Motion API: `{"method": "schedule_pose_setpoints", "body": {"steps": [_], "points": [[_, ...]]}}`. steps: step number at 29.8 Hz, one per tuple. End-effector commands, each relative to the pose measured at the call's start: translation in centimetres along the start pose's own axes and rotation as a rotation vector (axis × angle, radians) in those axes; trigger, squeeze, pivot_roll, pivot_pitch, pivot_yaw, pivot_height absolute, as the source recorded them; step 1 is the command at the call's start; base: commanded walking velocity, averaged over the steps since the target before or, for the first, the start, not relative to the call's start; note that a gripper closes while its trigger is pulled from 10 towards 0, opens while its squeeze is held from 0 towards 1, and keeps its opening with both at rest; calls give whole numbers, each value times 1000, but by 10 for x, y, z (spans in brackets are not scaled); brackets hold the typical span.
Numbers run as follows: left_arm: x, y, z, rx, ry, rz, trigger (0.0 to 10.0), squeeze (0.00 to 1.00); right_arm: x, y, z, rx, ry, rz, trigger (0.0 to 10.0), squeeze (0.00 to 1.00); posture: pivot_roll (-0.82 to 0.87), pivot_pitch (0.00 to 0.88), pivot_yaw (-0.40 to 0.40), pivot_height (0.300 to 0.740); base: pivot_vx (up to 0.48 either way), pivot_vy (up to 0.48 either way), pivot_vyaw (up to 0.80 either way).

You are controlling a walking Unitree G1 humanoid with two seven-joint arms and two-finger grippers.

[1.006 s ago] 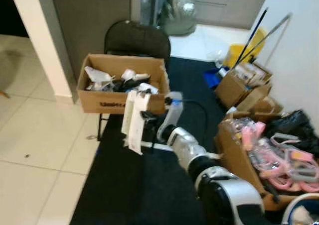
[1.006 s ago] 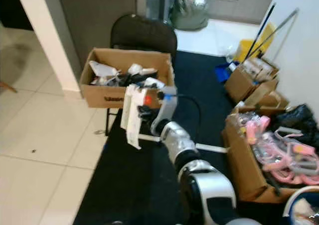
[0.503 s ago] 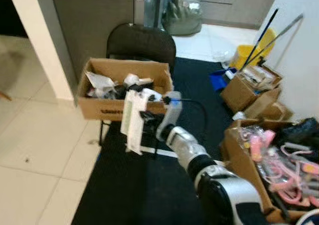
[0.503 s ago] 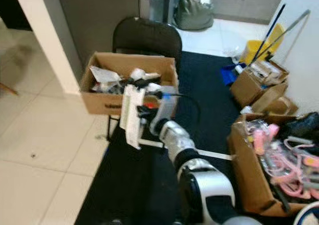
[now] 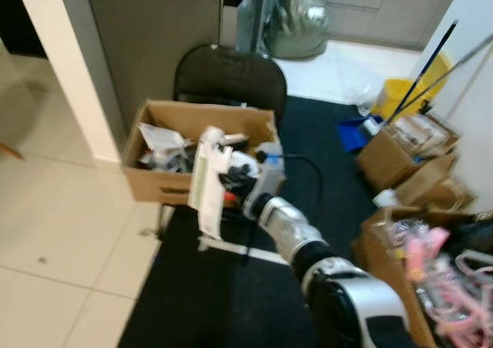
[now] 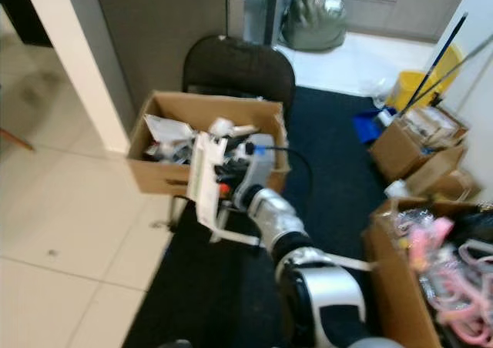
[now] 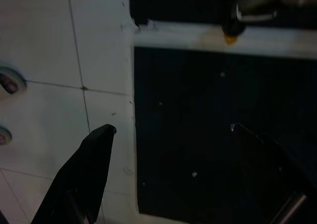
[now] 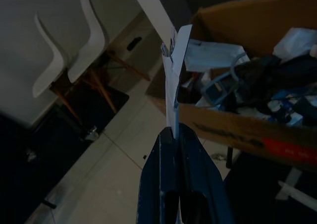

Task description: Picking trash to rubbish bin

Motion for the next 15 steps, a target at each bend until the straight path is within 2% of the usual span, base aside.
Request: {"method": "schedule_pose_setpoints", "body": {"steps": [1,15], "points": [[-4,1,-6,16,-9,-10,10000,0,5,1,-8,6,-28,6,10000,0,154,59,-34,740,281,0,0],[-2,1,-8,19,-9,-7,10000,0,6,0,-7,5,-26,7,10000,0,160,61,-38,740,283,0,0]]}}
Point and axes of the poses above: a point about 5 cm out from each wrist's last joint towards the gripper, its own y axis pointing back from the gripper into the wrist, its own z axis along the axis of the wrist's last joint, x = y × z, the point moved 5 cm from there along -y, pointing out of the wrist towards the gripper, and after that the axes turned 11 degrees about y, right-handed, at the moved point
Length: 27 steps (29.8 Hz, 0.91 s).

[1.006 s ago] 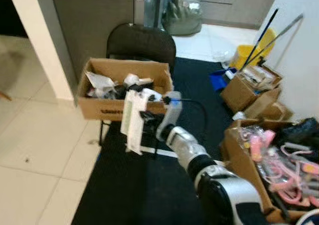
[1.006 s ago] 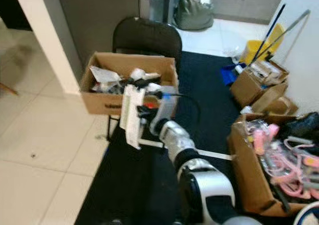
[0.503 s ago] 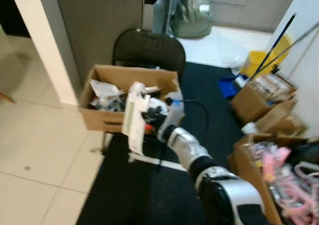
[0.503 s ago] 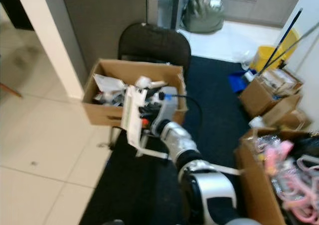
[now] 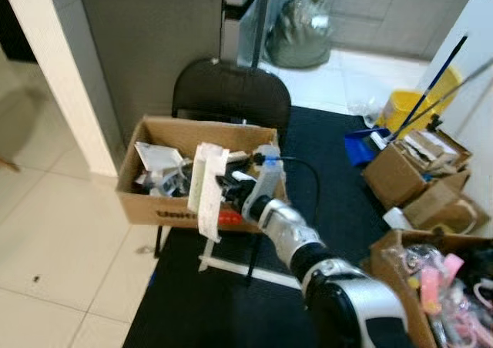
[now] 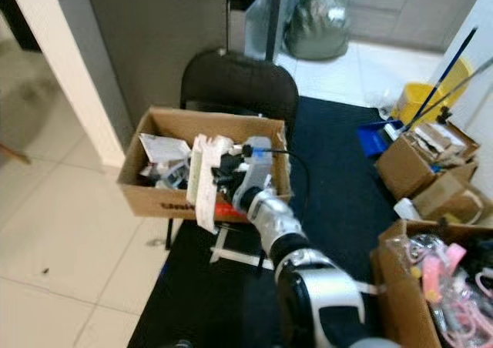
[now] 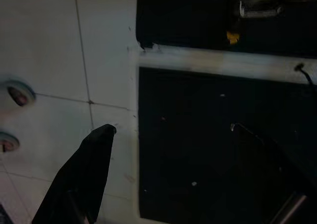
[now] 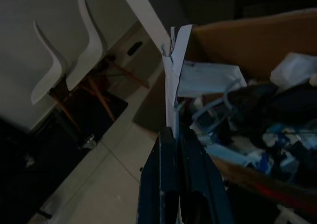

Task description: Picking trash to rubbish bin

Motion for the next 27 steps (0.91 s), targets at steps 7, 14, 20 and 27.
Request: {"method": "schedule_pose_setpoints", "body": {"steps": [7,14,20,27], "points": [[-3,1,-6,14,-9,-9,10000,0,6,0,-8,8,-23,6,10000,0,159,61,-40,740,281,0,0],[-2,0,-5,12,-13,-8,10000,0,4,0,-6,4,-18,1,10000,0,158,56,-40,740,282,0,0],[-3,0,-4,10,-15,-10,10000,0,1,0,0,-22,-23,-11,10000,0,157,55,-40,740,282,0,0],[-3,0,-4,11,-12,-11,10000,0,-2,1,1,-31,-26,-21,10000,0,157,57,-41,740,280,0,0]]}}
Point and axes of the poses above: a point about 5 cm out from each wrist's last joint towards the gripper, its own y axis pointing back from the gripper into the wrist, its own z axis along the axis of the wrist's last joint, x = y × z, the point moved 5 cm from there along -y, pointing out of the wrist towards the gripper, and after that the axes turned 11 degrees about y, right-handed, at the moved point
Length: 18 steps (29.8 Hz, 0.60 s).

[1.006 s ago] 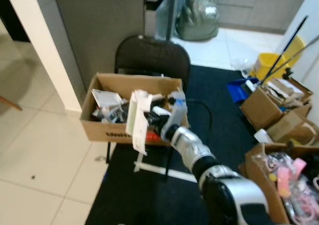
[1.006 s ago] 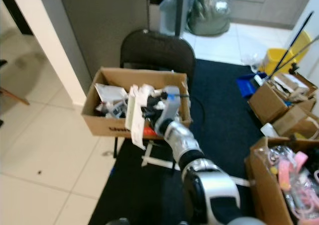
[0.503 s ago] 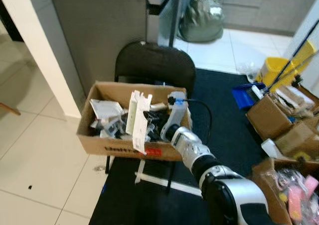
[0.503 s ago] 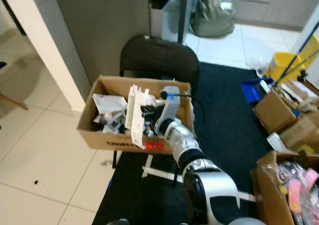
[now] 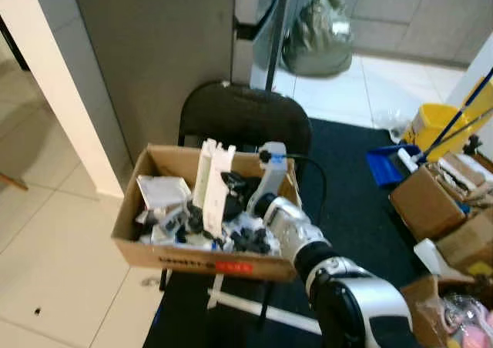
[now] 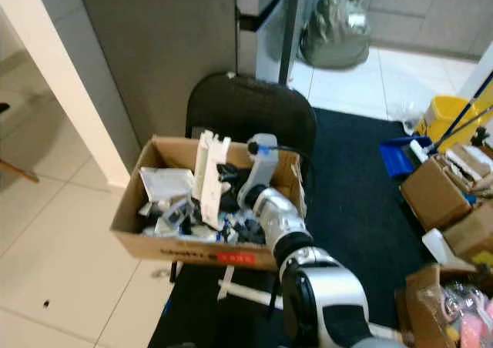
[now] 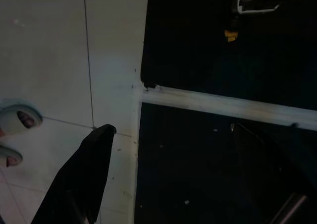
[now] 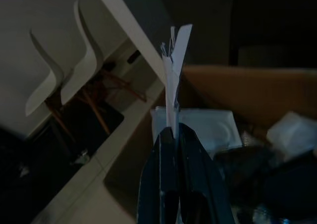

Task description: Picking trash to rubbish bin

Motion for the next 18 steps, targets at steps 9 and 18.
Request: {"method": "schedule_pose_setpoints", "body": {"steps": [9,18], "points": [[-6,0,-5,19,28,-16,10000,0,-1,2,-2,-14,-23,-15,10000,0,157,63,-40,740,155,0,0],[-9,0,-4,18,28,-26,10000,0,-2,1,0,-17,-21,-16,10000,0,155,62,-43,740,0,0,0]]}}
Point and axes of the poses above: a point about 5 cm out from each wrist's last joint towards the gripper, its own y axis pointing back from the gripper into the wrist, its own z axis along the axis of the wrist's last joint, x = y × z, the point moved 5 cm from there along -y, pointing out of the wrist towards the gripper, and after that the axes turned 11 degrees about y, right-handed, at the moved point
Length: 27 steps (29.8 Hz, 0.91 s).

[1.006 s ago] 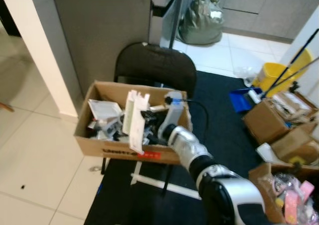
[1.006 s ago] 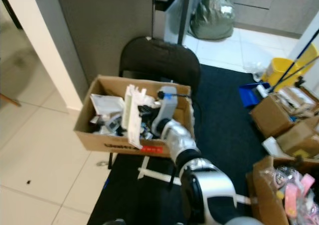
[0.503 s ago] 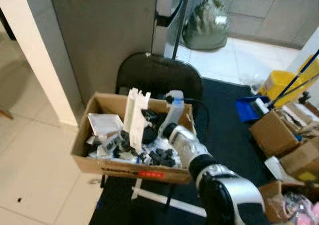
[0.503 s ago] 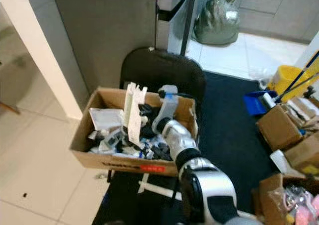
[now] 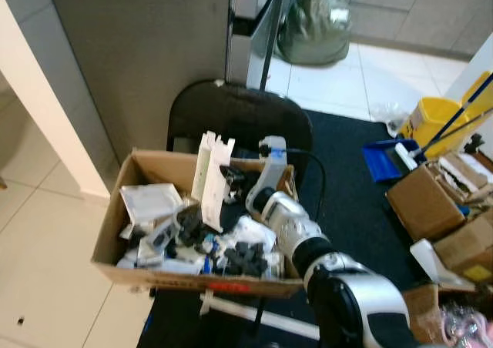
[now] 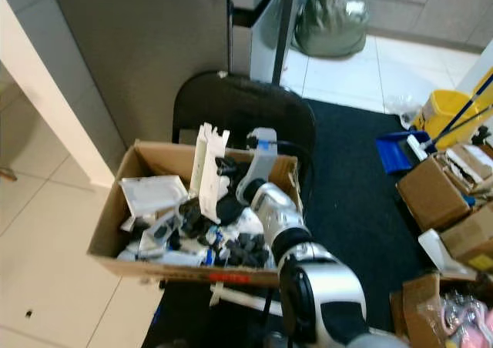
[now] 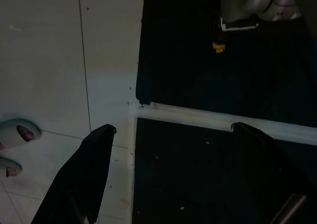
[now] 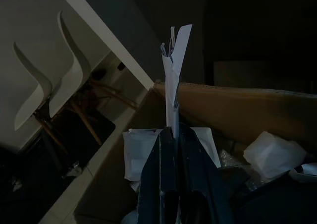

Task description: Picking trash to rubbish bin

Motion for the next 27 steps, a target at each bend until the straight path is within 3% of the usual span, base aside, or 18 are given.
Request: {"method": "schedule_pose_setpoints", "body": {"steps": [1,2,18,22,23,24,27], "points": [[-3,1,-10,28,-4,-9,10000,0,0,1,-2,-1,-18,-6,10000,0,155,62,-43,740,0,0,0],[-3,1,-10,28,-5,-10,10000,0,-1,2,-1,-18,-33,3,10000,1000,153,62,-43,740,0,0,0],[-2,1,-11,32,-14,-11,10000,0,1,3,-1,-34,-46,27,10000,1000,150,64,-38,740,0,0,0],[-2,1,-11,32,-11,-5,10000,0,8,2,0,-43,-114,75,10000,1000,150,63,-37,740,0,0,0],[-1,1,-12,35,-1,1,10000,0,14,2,-1,-41,-139,123,10000,345,149,63,-36,740,0,0,0],[-1,1,-12,37,5,4,10000,0,21,2,-2,-40,-158,172,10000,0,149,63,-36,740,0,0,0],[0,1,-13,42,4,7,10000,0,32,3,-3,-39,-174,258,10000,0,148,63,-37,740,0,0,0]]}}
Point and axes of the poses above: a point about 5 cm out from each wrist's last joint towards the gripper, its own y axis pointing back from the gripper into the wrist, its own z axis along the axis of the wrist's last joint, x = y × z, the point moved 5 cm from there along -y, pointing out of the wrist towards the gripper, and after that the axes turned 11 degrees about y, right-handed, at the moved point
